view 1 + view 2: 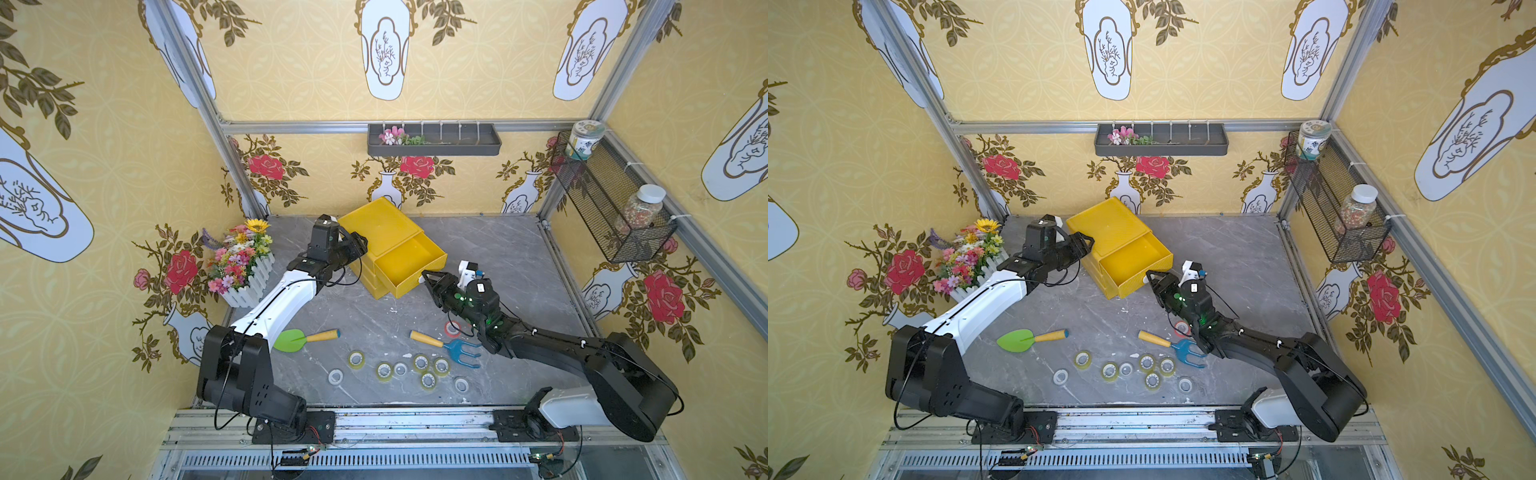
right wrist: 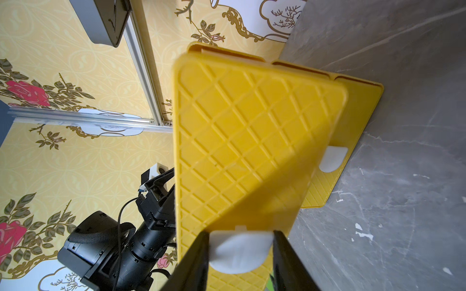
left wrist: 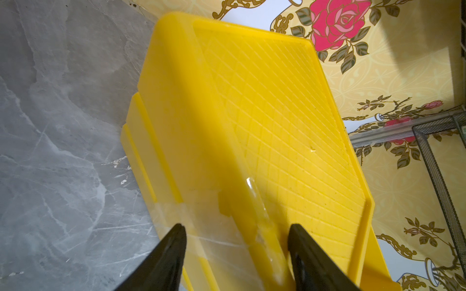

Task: Place the transparent tape into the drawer according to color
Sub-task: Open the drawer in the storage box, then pick up the tape at the center of the board.

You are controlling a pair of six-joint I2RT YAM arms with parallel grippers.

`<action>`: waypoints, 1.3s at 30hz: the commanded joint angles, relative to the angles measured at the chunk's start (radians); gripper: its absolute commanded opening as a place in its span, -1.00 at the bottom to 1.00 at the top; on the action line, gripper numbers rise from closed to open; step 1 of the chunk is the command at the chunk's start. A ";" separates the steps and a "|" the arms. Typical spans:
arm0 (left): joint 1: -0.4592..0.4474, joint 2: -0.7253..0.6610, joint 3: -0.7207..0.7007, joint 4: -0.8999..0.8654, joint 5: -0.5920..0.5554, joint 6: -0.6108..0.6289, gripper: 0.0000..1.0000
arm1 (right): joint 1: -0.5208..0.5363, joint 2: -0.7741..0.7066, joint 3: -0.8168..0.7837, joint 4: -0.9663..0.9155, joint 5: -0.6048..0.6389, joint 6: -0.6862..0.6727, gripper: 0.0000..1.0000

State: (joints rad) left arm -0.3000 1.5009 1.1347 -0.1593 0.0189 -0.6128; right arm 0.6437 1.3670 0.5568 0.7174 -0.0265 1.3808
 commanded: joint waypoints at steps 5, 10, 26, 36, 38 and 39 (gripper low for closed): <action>0.000 -0.011 -0.014 -0.095 0.007 0.019 0.62 | 0.001 -0.076 0.000 -0.120 0.013 -0.050 0.68; 0.000 -0.043 -0.022 -0.081 0.013 0.015 0.77 | -0.004 -0.238 0.040 -0.405 0.019 -0.156 0.81; 0.000 -0.274 -0.010 -0.162 -0.076 -0.028 0.99 | 0.059 -0.318 0.377 -1.493 -0.088 -0.694 0.61; 0.000 -0.492 -0.144 -0.253 -0.134 -0.028 0.99 | 0.482 0.222 0.637 -1.550 0.023 -0.938 0.74; 0.000 -0.522 -0.147 -0.281 -0.152 -0.024 0.99 | 0.513 0.316 0.708 -1.545 0.026 -0.988 0.75; 0.002 -0.534 -0.144 -0.300 -0.163 -0.020 0.99 | 0.524 0.359 0.742 -1.541 0.019 -1.012 0.75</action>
State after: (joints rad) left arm -0.3008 0.9897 0.9955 -0.4122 -0.1055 -0.6407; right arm 1.1454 1.6543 1.2423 -0.8150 -0.0307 0.4805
